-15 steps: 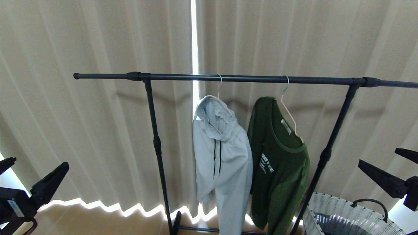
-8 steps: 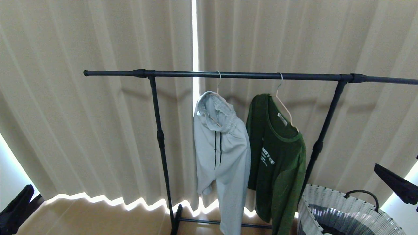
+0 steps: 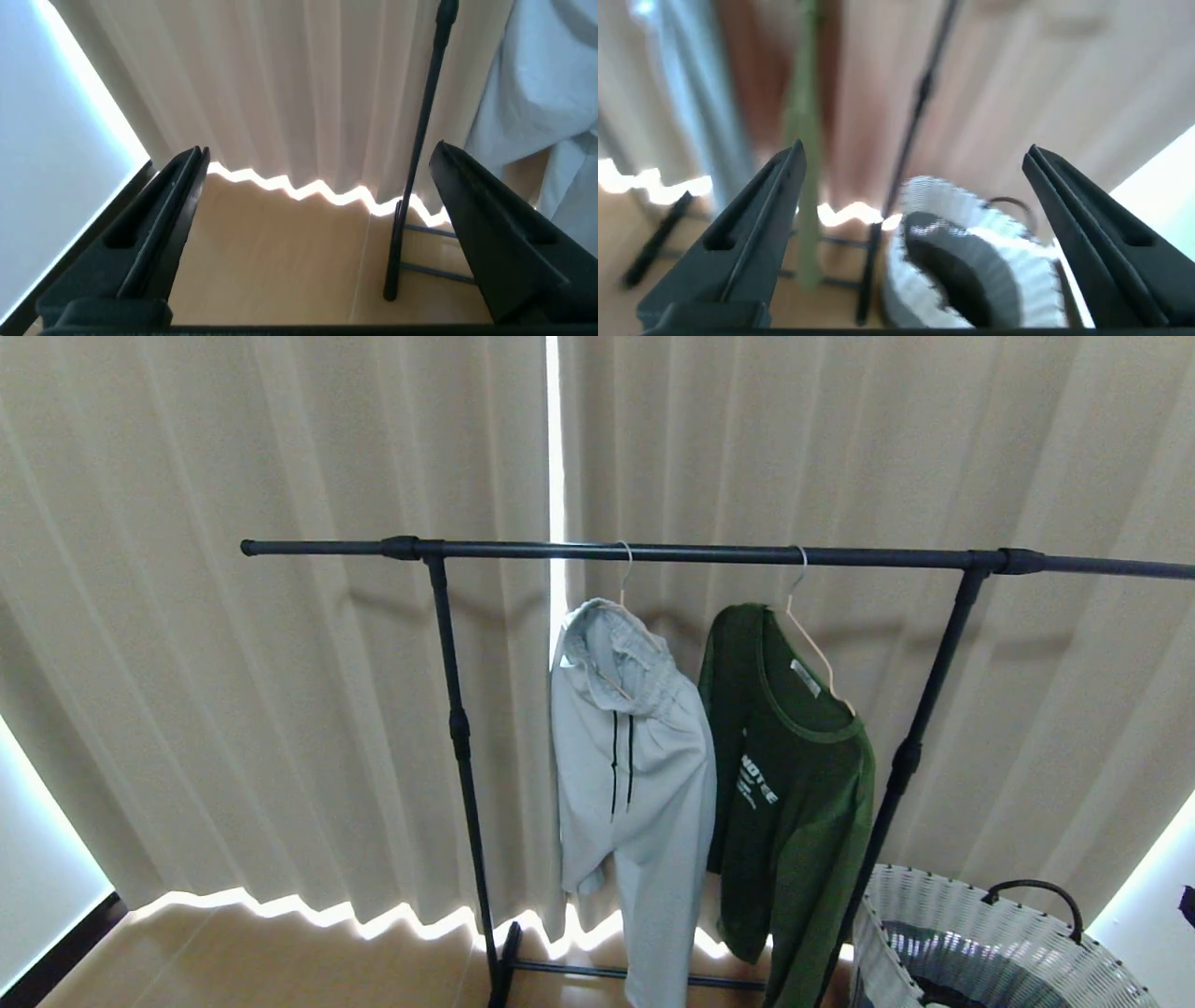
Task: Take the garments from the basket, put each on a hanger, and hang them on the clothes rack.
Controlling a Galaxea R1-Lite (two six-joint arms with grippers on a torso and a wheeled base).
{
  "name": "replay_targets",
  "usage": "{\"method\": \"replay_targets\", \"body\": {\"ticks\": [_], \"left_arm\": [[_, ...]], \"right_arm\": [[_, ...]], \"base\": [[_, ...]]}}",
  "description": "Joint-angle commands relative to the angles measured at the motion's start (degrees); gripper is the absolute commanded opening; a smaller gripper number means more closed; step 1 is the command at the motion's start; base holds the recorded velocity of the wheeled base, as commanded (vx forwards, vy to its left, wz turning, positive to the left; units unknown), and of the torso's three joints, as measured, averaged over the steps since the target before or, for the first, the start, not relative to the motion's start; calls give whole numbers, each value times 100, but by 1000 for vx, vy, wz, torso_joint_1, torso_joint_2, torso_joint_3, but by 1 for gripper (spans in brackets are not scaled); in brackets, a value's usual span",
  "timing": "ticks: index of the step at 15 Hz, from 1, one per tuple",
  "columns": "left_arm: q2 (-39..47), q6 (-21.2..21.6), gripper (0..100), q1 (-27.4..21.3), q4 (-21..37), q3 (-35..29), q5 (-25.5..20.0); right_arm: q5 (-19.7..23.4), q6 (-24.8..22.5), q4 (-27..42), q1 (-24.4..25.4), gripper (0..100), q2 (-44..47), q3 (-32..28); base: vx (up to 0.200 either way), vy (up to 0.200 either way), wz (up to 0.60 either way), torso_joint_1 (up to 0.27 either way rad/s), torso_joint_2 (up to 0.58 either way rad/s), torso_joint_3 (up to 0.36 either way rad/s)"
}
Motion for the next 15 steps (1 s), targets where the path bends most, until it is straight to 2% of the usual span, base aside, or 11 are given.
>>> {"method": "replay_targets", "body": {"ticks": [1, 3, 4, 6, 9, 12, 15], "left_arm": [[-463, -17, 100, 18, -42, 382, 3], [-463, -87, 100, 10, -104, 505, -111], [-463, -87, 100, 10, -104, 505, -111], [-463, -87, 100, 10, -104, 505, -155], [-463, -78, 100, 10, -86, 496, -1113], [-463, -52, 100, 10, -95, 496, -1192], [-463, -78, 100, -26, -104, 513, -1227]], "right_arm": [[-242, -2, 51, 3, 100, -382, 207], [-488, -2, 69, -15, 100, -927, 831], [-576, -2, 130, -41, 100, -1050, 928], [-681, -2, 1159, -243, 100, -1823, 1016], [-681, 7, 2205, -261, 100, -2632, 928], [-795, 51, 2301, -314, 100, -2957, 884], [-892, 156, 2266, -129, 100, -3370, 919]], "base": [[0, 0, 0, 0, 0, 0], [0, 0, 0, 0, 0, 0], [0, 0, 0, 0, 0, 0], [0, 0, 0, 0, 0, 0], [0, 0, 0, 0, 0, 0], [0, 0, 0, 0, 0, 0], [0, 0, 0, 0, 0, 0]]}}
